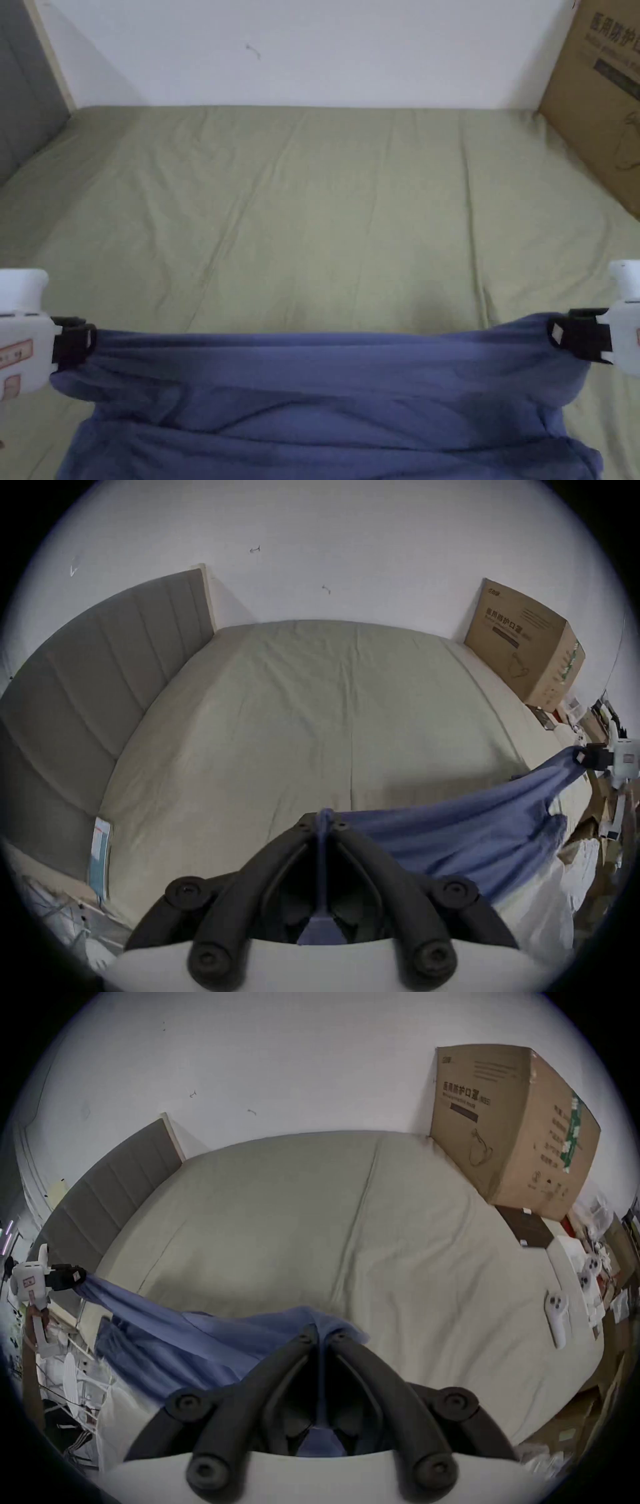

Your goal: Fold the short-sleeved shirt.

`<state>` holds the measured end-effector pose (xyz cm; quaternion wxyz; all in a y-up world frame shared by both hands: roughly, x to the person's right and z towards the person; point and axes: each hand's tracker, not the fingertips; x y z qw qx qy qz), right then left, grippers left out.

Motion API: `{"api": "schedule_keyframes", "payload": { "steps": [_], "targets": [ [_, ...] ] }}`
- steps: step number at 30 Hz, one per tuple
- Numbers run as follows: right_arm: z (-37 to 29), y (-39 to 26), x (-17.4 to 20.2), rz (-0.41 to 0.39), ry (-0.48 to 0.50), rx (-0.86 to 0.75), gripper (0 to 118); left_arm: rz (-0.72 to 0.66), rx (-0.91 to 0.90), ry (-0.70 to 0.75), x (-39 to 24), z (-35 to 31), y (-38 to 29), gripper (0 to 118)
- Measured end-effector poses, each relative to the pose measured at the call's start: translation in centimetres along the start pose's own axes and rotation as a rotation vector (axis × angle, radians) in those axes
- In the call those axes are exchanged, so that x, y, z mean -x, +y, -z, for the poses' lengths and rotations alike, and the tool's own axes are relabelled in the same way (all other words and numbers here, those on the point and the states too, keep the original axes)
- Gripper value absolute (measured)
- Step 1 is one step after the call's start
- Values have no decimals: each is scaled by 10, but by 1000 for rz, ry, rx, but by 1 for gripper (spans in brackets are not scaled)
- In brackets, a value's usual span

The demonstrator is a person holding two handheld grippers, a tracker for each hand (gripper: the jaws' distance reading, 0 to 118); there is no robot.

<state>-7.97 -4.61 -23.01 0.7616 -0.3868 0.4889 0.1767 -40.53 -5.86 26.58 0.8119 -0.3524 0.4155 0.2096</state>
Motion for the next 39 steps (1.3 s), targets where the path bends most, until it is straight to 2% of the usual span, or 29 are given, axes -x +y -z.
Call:
{"api": "schedule_keyframes", "payload": {
  "steps": [3, 9, 12, 13, 14, 15, 16, 17, 18, 22, 26, 27, 28, 29, 30, 31, 32, 35, 37, 38, 39],
  "targets": [
    [-9, -42, 1, -7, -3, 57, 1, 11, 54, 4, -3, -9, -39, 2],
    [7, -114, -5, 47, -15, 184, 1, 5, 166, 7, -8, 5, -110, 3],
    [20, -132, -15, 68, -16, 193, 1, -7, 173, 13, -8, 8, -125, 6],
    [22, -135, -16, 71, -19, 191, 1, -12, 173, 21, -7, 9, -128, 15],
    [24, -137, -16, 77, -26, 192, 3, -10, 186, 45, -2, 13, -129, 34],
    [22, -137, -13, 78, -38, 204, 17, -14, 199, 73, 0, 14, -130, 64],
    [21, -137, -12, 73, -54, 209, 35, -19, 204, 78, 2, 13, -130, 85],
    [20, -137, -11, 64, -74, 208, 54, -25, 193, 68, 5, 7, -129, 99],
    [19, -138, -10, 58, -90, 210, 67, -47, 166, 49, 8, 1, -127, 102],
    [-1, -116, 4, 42, -112, 122, 68, -104, 114, 20, 9, -20, -115, 101],
    [-17, -87, 38, -78, -126, 31, 68, -135, 52, -3, 4, -38, -100, 100],
    [-20, -82, 46, -101, -120, 7, 67, -138, 46, -22, 3, -40, -97, 91],
    [-20, -76, 55, -120, -106, -14, 66, -135, 38, -43, 1, -42, -95, 73],
    [-18, -71, 65, -128, -84, -35, 62, -134, 32, -49, 0, -42, -94, 45],
    [-16, -68, 72, -132, -63, -46, 45, -138, 35, -50, -3, -41, -94, 9],
    [-13, -68, 80, -117, -34, -54, 15, -146, 35, -54, -4, -38, -95, 0],
    [-6, -67, 89, -96, -13, -57, 0, -165, 35, -61, -3, -36, -97, 0],
    [10, -74, 109, -55, 99, -10, 0, -244, 21, -127, 6, -32, -107, 0],
    [21, -80, 125, -73, 85, 1, 0, -308, -6, -141, 17, -34, -111, 0],
    [24, -84, 133, -109, 94, 24, 0, -354, -12, -156, 25, -35, -113, 4],
    [26, -88, 140, -123, 96, 31, 0, -396, -10, -176, 34, -34, -114, 26]
  ]
}}
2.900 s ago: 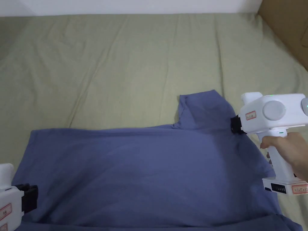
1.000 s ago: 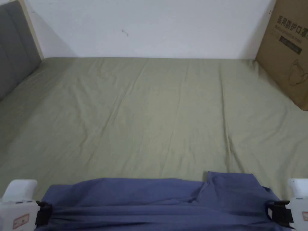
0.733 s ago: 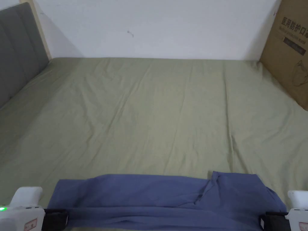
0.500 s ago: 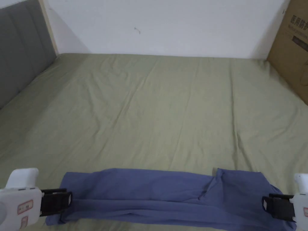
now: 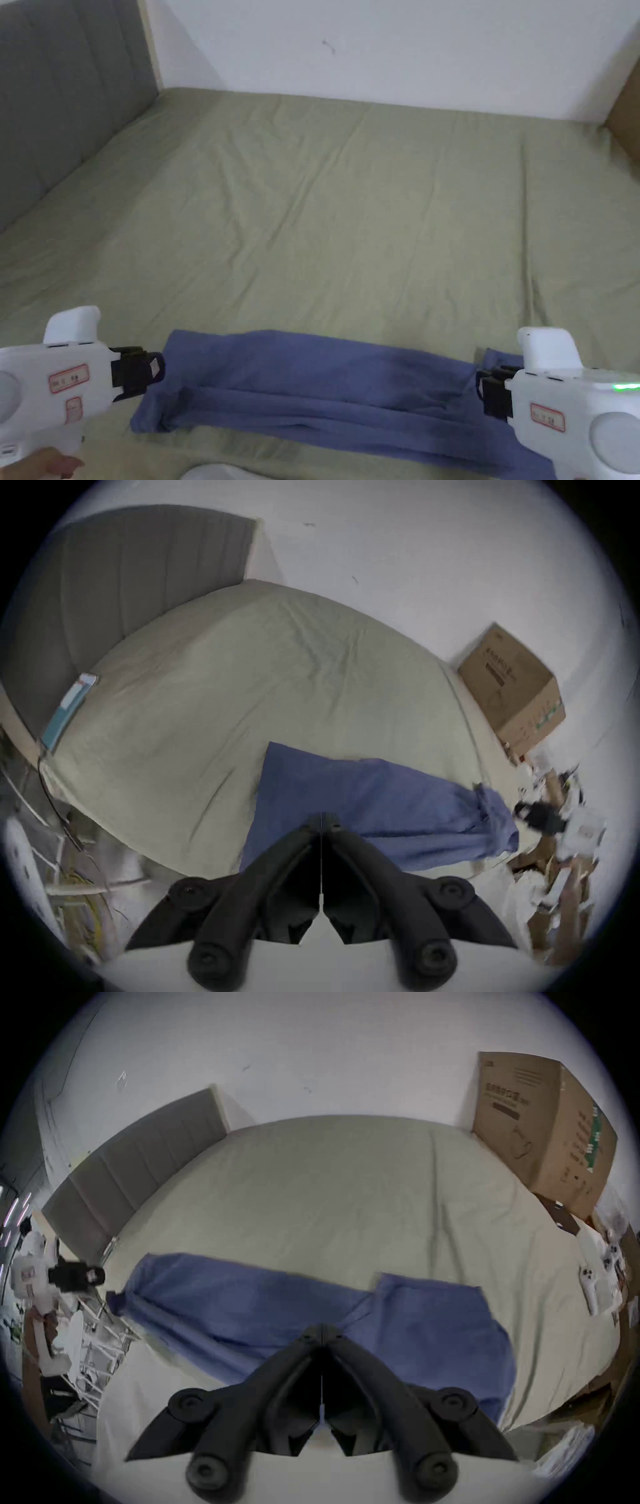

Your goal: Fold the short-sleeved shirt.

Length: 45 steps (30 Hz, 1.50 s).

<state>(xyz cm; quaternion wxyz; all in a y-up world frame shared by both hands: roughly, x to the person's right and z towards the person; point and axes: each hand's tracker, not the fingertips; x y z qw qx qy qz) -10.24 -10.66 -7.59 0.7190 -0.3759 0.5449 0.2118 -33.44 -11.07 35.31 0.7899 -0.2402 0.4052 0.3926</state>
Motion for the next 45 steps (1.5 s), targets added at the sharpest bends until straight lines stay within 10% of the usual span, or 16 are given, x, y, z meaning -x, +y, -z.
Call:
{"api": "schedule_keyframes", "payload": {
  "steps": [3, 6, 15, 17, 18, 19, 20, 45],
  "targets": [
    [11, -3, 11, -11, 29, 31, 0, -135, 26, -65, 23, 6, 0, 51],
    [18, -4, 19, 5, 46, 51, 0, -206, 71, -127, 39, 24, -7, 113],
    [30, 1, 28, 17, 47, 87, 0, -459, 107, -314, 64, 78, -29, 115],
    [33, 1, 29, 23, 45, 97, 0, -518, 82, -326, 69, 82, -29, 108],
    [35, 1, 30, 25, 46, 101, 0, -502, 86, -316, 71, 83, -29, 78],
    [36, 0, 30, 31, 48, 106, 0, -490, 78, -257, 73, 83, -26, 24],
    [37, 0, 29, 35, 51, 110, 0, -495, 111, -195, 76, 90, -26, 5],
    [33, -14, -5, 171, 79, 118, 0, -385, -17, -79, 64, 34, 22, 5]
  ]
}}
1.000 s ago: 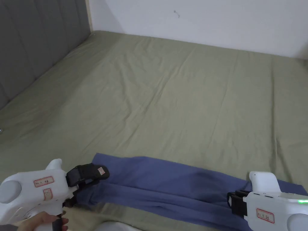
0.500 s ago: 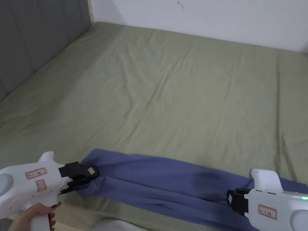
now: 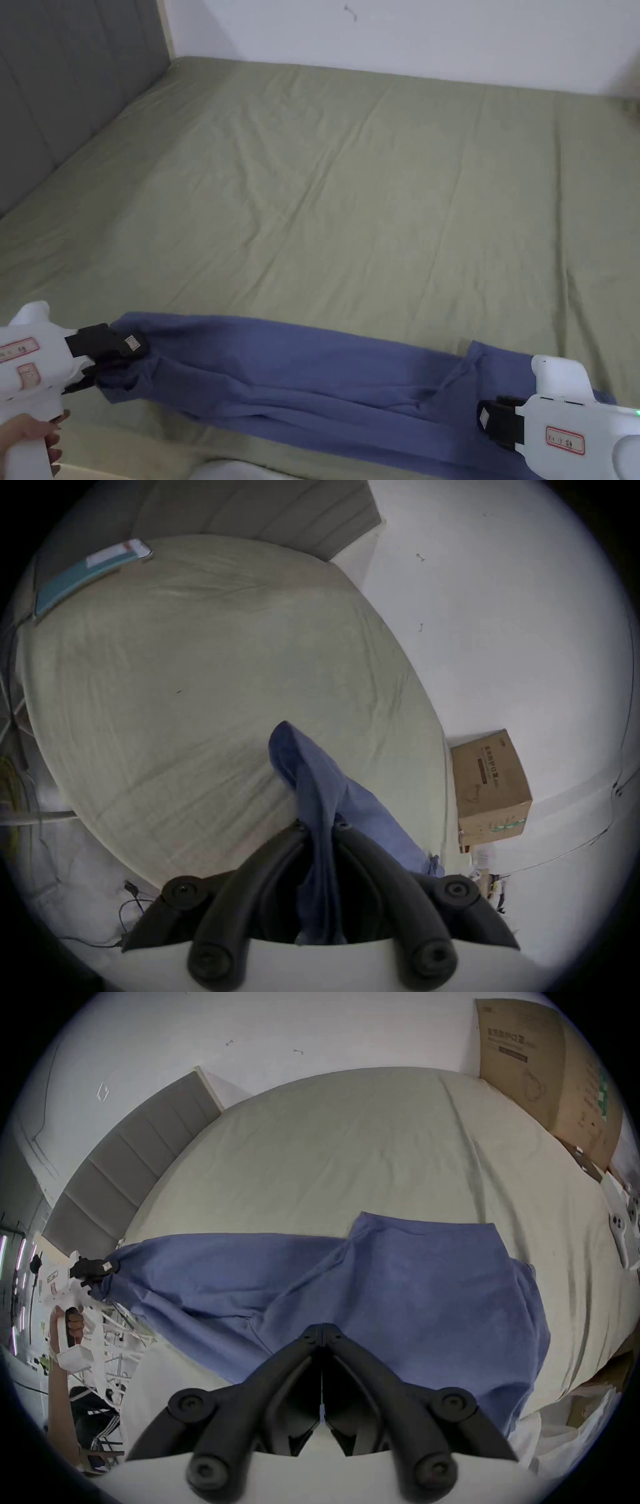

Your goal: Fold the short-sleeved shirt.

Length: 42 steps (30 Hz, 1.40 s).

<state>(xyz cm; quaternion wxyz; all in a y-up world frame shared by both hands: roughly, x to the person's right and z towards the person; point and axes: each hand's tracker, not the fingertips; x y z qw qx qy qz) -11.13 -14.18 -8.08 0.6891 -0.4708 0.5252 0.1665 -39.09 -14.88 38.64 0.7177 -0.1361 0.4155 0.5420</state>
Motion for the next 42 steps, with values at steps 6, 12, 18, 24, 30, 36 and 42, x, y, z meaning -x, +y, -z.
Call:
{"api": "schedule_keyframes", "payload": {
  "steps": [6, 12, 18, 24, 30, 36, 42],
  "targets": [
    [-15, 1, -14, 18, -16, -30, 0, 308, -17, -35, -94, -4, -18, 5],
    [-25, 0, -30, 53, -16, -62, 0, 793, 77, -48, -203, 25, -85, 5],
    [-29, -8, -50, 108, -10, -58, 0, 1027, 270, -142, -239, 94, -168, 6],
    [-36, -18, -76, 162, -38, -51, 0, 863, 352, -143, -233, 133, -184, 108],
    [-39, -19, -88, 199, -33, -62, 0, 729, 271, -161, -220, 108, -142, 97],
    [-38, -18, -87, 215, -18, -72, 0, 586, 219, -50, -179, 106, -110, 3],
    [-37, -17, -82, 210, -4, -73, 0, 620, 340, -65, -184, 127, -142, 3]
  ]
}}
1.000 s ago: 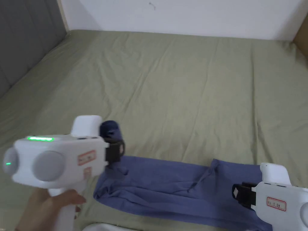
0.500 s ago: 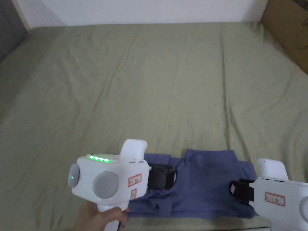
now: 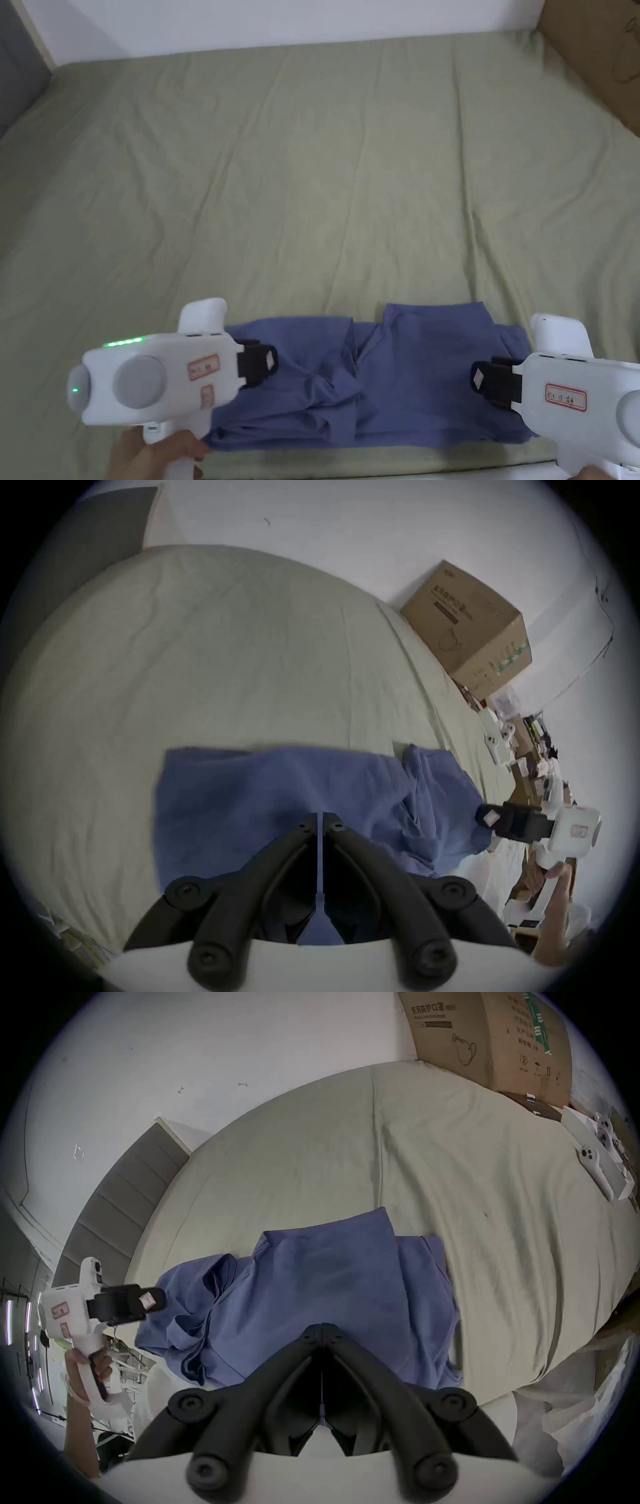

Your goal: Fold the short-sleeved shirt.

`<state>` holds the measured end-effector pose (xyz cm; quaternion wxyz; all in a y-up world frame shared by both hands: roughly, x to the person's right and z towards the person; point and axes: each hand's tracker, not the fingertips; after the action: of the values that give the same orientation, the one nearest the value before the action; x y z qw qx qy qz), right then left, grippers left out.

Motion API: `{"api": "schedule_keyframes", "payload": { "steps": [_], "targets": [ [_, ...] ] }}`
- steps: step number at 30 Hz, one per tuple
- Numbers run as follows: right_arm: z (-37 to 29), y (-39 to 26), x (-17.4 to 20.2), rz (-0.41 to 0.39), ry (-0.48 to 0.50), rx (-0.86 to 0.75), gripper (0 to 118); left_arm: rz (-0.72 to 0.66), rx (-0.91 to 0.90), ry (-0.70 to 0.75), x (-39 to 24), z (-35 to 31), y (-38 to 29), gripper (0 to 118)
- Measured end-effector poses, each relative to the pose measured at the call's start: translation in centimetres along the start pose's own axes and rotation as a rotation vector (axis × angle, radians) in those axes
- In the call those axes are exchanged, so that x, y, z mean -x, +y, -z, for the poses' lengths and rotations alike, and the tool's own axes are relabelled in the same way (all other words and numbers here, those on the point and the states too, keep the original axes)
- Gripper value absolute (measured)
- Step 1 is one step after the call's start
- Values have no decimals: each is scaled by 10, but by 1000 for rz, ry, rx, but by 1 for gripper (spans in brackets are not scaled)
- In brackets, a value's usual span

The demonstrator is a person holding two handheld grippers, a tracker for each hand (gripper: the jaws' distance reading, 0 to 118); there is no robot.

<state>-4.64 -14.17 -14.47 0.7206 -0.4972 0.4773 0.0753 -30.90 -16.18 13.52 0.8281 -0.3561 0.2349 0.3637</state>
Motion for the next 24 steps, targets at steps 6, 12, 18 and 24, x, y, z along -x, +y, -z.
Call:
{"api": "schedule_keyframes", "payload": {
  "steps": [6, 12, 18, 24],
  "targets": [
    [-2, -4, 1, 2, 2, 8, 0, 93, 101, -64, -45, 31, -18, 3],
    [-2, -6, -2, 15, -3, 16, 0, 143, 167, -224, -75, 30, -27, 3],
    [-5, -2, 4, 11, 5, 2, 0, 237, 194, -148, -93, 42, -35, 3],
    [-10, 7, 12, -17, 9, -15, 0, 109, 53, -216, -63, -7, -9, 3]
  ]
}}
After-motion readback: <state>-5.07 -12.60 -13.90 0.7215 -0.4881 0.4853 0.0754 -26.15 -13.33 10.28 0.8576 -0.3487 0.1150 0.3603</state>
